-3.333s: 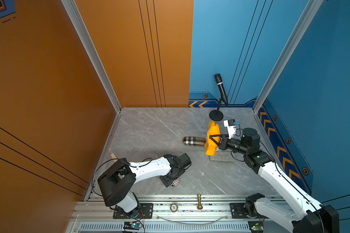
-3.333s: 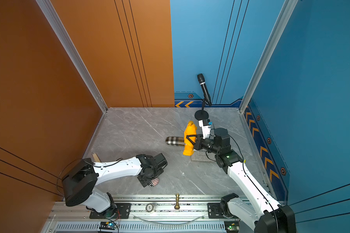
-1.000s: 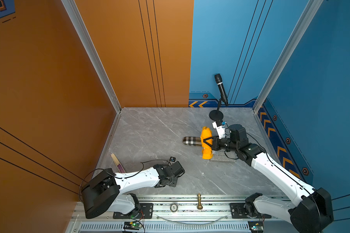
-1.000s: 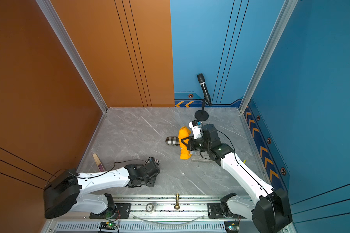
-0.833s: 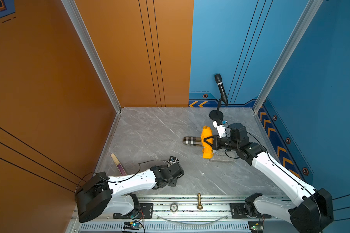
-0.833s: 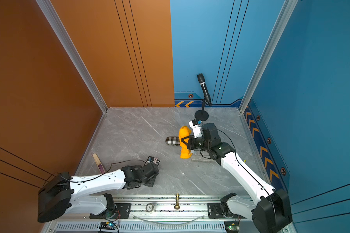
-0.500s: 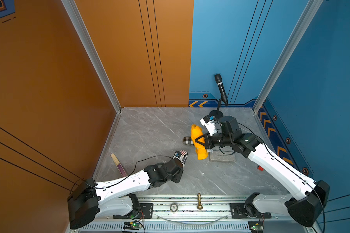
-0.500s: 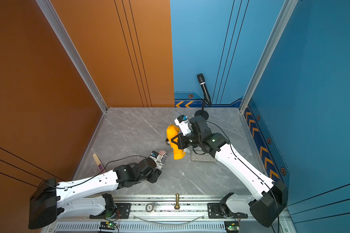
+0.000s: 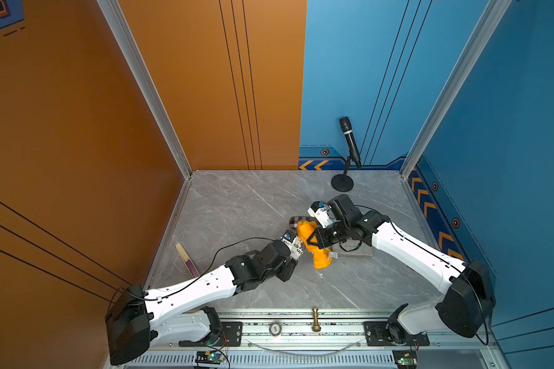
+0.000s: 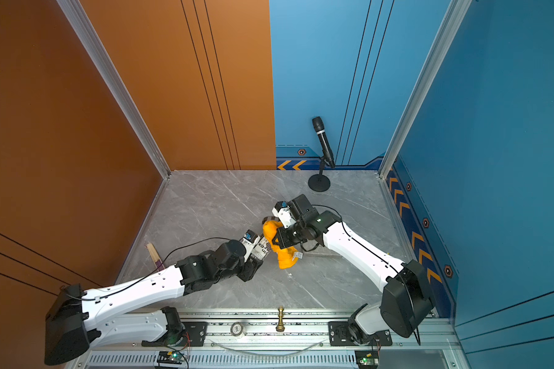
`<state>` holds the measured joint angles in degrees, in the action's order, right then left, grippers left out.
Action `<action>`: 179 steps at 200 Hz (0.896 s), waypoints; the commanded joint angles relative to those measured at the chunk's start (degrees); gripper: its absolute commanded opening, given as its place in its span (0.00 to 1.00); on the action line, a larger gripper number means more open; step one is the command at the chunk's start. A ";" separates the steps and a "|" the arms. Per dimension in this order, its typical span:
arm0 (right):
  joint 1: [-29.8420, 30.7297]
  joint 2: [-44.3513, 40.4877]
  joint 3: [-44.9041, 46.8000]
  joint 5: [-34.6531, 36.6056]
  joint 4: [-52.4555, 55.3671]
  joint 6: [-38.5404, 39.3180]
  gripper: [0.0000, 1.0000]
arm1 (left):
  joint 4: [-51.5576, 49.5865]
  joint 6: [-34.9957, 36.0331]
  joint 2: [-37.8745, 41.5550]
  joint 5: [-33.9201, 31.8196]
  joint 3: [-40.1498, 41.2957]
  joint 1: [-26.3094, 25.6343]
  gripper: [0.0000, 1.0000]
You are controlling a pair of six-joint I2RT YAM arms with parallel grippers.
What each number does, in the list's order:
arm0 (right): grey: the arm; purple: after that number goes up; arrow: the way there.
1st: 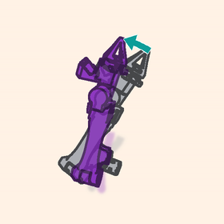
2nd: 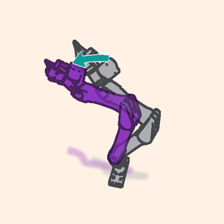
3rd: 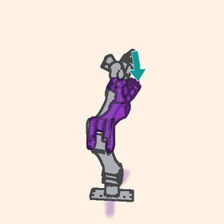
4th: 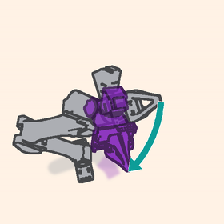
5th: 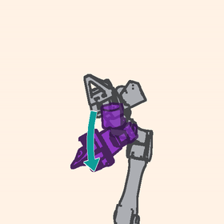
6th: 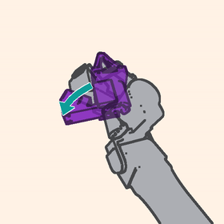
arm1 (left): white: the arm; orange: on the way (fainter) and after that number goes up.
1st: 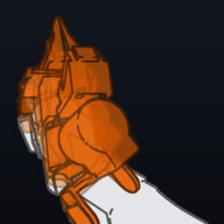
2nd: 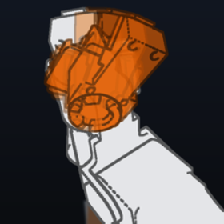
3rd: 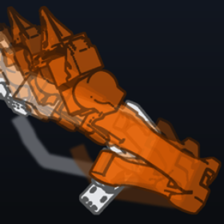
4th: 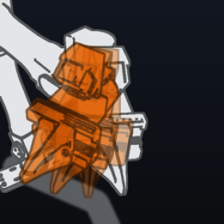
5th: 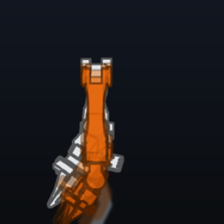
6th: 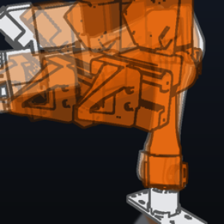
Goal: Wipe the eyeglass case
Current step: Wipe the dirt from the eyeglass case.
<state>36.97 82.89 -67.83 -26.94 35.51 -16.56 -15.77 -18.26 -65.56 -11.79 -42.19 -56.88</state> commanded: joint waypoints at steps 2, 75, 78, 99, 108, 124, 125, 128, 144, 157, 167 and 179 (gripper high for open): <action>4.81 3.19 -2.77 -4.11 -0.50 -1.37 0.00 | 8.30 2.93 0.95 1.81 -0.85 0.63 0.31; -3.24 5.51 -1.53 -12.21 -1.32 -2.38 0.00 | 12.56 2.33 6.69 3.05 5.65 2.74 0.31; -3.31 5.79 -2.02 -12.05 -0.56 -1.95 0.00 | 12.60 2.43 7.06 3.52 5.83 2.77 0.31; -0.59 8.51 -5.90 -11.84 2.98 0.30 0.00 | 12.65 2.87 8.24 5.58 6.08 3.55 0.31; 1.84 9.60 -7.13 -13.15 2.33 -0.25 0.00 | 12.84 3.21 8.19 5.93 5.87 3.78 0.31; 5.36 10.90 -7.65 -16.09 -1.26 -3.17 0.00 | 12.03 3.97 7.40 6.39 4.93 4.01 0.31; 5.42 10.98 -7.57 -16.33 -1.60 -3.37 0.00 | 11.97 4.00 7.39 6.41 4.89 4.04 0.31; 5.67 11.10 -7.39 -16.98 -2.45 -4.03 0.00 | 11.65 4.10 7.21 6.43 4.66 4.12 0.31; 5.54 11.17 -6.62 -18.65 -4.51 -4.93 0.00 | 10.60 4.46 7.04 6.60 4.09 4.32 0.31; 3.74 10.12 -5.58 -17.24 -3.35 -3.86 0.00 | 10.26 4.38 7.62 6.46 4.25 4.32 0.31; 0.82 8.88 -4.46 -16.31 -2.34 -3.12 0.00 | 9.87 3.95 8.44 6.19 4.35 4.49 0.31; -2.75 6.20 -2.78 -14.44 -1.04 -2.09 0.00 | 9.24 2.63 9.38 6.67 4.40 5.43 0.31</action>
<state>40.73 92.77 -73.78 -44.71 32.34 -19.92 -10.50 -15.38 -59.37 -7.55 -35.53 -52.71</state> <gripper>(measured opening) 0.077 0.595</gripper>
